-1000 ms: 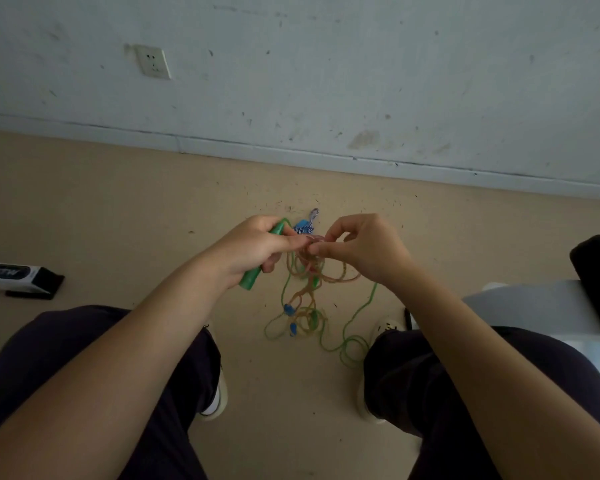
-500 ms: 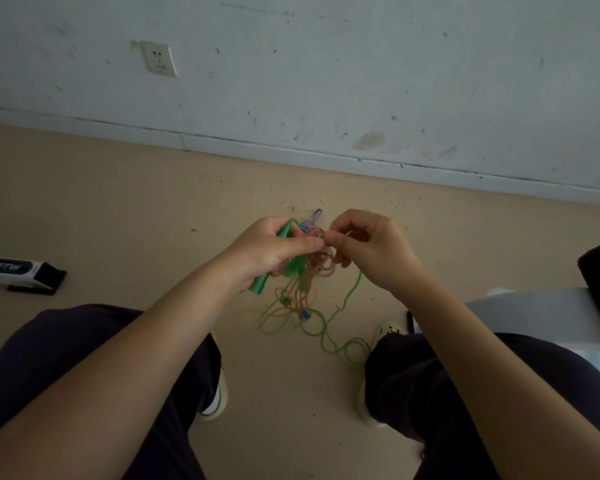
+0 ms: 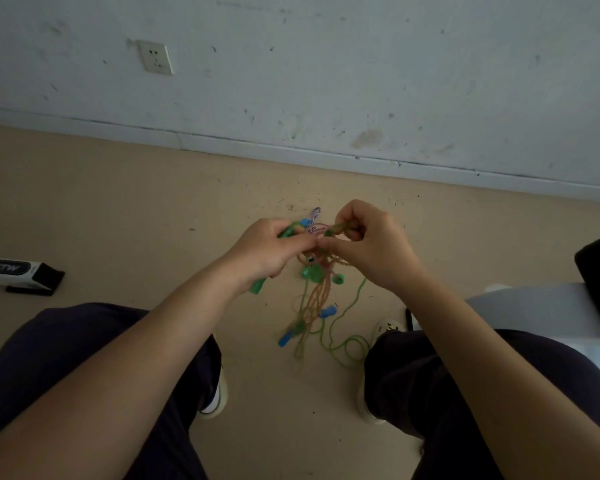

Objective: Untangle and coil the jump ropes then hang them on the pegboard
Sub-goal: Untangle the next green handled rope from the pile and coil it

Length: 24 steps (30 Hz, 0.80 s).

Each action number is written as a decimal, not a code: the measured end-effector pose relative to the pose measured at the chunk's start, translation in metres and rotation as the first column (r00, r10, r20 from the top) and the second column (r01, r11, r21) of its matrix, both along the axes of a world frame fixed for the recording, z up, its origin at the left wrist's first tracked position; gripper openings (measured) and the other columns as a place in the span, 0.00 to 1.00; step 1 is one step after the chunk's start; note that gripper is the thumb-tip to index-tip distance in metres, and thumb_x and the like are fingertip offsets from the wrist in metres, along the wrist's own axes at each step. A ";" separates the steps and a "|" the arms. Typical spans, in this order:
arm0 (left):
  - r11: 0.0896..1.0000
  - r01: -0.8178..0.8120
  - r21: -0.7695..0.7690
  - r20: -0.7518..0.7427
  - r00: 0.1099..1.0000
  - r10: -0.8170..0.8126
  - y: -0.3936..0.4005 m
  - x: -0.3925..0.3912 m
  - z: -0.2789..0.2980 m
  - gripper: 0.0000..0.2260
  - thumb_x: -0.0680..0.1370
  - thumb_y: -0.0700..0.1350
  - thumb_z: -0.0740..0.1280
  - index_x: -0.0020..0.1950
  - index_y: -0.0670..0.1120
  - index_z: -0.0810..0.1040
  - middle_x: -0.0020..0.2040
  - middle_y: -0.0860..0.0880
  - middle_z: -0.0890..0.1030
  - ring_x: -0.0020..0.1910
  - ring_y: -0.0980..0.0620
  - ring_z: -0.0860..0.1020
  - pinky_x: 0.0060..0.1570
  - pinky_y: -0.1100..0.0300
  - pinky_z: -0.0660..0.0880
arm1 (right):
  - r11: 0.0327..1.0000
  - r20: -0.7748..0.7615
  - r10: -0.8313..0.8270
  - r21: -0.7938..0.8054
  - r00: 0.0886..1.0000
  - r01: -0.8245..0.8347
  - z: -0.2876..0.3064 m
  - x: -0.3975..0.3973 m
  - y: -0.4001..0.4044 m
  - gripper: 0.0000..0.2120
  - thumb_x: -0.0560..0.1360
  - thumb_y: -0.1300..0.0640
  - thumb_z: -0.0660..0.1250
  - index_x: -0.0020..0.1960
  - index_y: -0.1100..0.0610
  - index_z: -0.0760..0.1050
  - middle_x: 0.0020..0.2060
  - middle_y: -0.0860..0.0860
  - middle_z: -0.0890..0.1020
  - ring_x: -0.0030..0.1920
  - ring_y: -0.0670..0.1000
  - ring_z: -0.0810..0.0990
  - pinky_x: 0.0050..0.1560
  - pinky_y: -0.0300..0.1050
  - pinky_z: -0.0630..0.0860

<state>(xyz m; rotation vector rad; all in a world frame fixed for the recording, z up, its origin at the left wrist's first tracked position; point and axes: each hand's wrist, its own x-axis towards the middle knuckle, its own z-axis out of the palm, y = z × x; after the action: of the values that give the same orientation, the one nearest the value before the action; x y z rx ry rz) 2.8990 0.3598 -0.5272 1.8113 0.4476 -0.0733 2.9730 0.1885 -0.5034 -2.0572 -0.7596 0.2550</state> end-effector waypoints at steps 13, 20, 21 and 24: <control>0.998 -0.037 0.041 -0.025 0.999 0.038 -0.001 0.001 -0.001 0.10 0.76 0.53 0.73 0.40 0.49 0.79 0.22 0.60 0.75 0.19 0.63 0.70 0.22 0.69 0.66 | 0.993 0.156 0.052 -0.117 0.986 -0.033 -0.003 0.000 0.005 0.03 0.75 0.52 0.72 0.46 0.51 0.80 0.22 0.44 0.67 0.23 0.44 0.67 0.27 0.33 0.63; 0.993 -0.105 0.052 0.020 0.994 0.104 0.000 0.000 0.004 0.08 0.76 0.49 0.73 0.39 0.49 0.81 0.23 0.59 0.76 0.20 0.63 0.69 0.22 0.70 0.64 | 0.982 0.249 0.023 -0.185 0.968 0.025 -0.004 -0.002 0.007 0.07 0.72 0.52 0.75 0.49 0.50 0.82 0.24 0.42 0.66 0.27 0.39 0.71 0.26 0.33 0.62; 0.993 -0.112 0.032 0.029 0.993 0.111 0.000 0.000 0.004 0.08 0.76 0.49 0.73 0.38 0.49 0.81 0.23 0.59 0.75 0.20 0.63 0.69 0.22 0.70 0.64 | 0.976 0.262 0.017 -0.212 0.965 0.040 -0.005 -0.002 0.008 0.08 0.72 0.50 0.74 0.49 0.50 0.80 0.24 0.43 0.66 0.25 0.42 0.69 0.26 0.33 0.60; 0.992 -0.126 -0.008 0.038 0.991 0.126 -0.004 -0.001 0.006 0.07 0.76 0.47 0.73 0.38 0.48 0.81 0.21 0.59 0.74 0.19 0.64 0.69 0.22 0.71 0.64 | 0.954 0.286 0.001 -0.288 0.958 0.085 -0.006 -0.001 0.008 0.13 0.73 0.46 0.73 0.47 0.52 0.72 0.25 0.45 0.67 0.24 0.43 0.64 0.26 0.41 0.61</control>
<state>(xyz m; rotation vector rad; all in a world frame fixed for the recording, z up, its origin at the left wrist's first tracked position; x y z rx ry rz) 2.8980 0.3558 -0.5214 1.7723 0.5330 0.0471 2.9716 0.1962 -0.5095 -2.4289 -0.8918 0.0501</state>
